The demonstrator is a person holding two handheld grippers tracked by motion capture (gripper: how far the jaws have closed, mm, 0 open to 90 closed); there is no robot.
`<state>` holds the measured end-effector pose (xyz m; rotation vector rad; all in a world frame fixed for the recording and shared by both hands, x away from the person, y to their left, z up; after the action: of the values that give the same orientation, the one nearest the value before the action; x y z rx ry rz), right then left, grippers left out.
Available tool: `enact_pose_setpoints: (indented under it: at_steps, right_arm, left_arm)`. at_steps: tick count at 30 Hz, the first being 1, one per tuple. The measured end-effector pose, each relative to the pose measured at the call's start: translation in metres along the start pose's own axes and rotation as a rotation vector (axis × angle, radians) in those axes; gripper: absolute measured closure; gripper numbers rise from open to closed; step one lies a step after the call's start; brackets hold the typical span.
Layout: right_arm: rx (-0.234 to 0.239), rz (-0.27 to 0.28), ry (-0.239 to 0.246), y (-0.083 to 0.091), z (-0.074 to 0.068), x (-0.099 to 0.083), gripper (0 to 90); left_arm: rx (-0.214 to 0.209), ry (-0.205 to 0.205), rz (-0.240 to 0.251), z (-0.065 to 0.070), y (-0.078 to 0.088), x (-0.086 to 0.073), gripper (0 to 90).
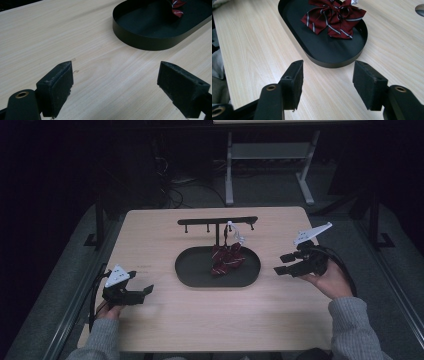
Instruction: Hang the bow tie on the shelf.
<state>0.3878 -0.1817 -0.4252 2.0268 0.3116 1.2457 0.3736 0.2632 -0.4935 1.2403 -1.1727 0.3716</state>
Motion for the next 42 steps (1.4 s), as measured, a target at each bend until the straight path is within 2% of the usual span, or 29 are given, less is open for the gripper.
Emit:
enact_pose_setpoints:
  at_steps: [26, 42]
  right_arm:
    - [0.006, 0.020, -0.094, -0.007, 0.005, -0.052, 41.2]
    - [0.013, 0.042, -0.137, -0.013, 0.001, -0.079, 41.1]
  left_arm:
    - [-0.002, -0.005, -0.002, 0.001, 0.000, 0.000, 13.0]
    - [-0.005, -0.010, -0.001, 0.002, 0.000, 0.000, 13.0]
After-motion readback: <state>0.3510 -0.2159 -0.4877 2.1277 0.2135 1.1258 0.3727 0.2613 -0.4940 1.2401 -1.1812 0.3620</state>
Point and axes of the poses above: each handheld gripper's, and its own axes: y roughly backward along the jaws, x roughly out of its top, z roughly to its right, the point moved 10 cm from there along -y, roughly forward along the jaws, and after that the axes turned 9 degrees about x, right-handed, at the moved point
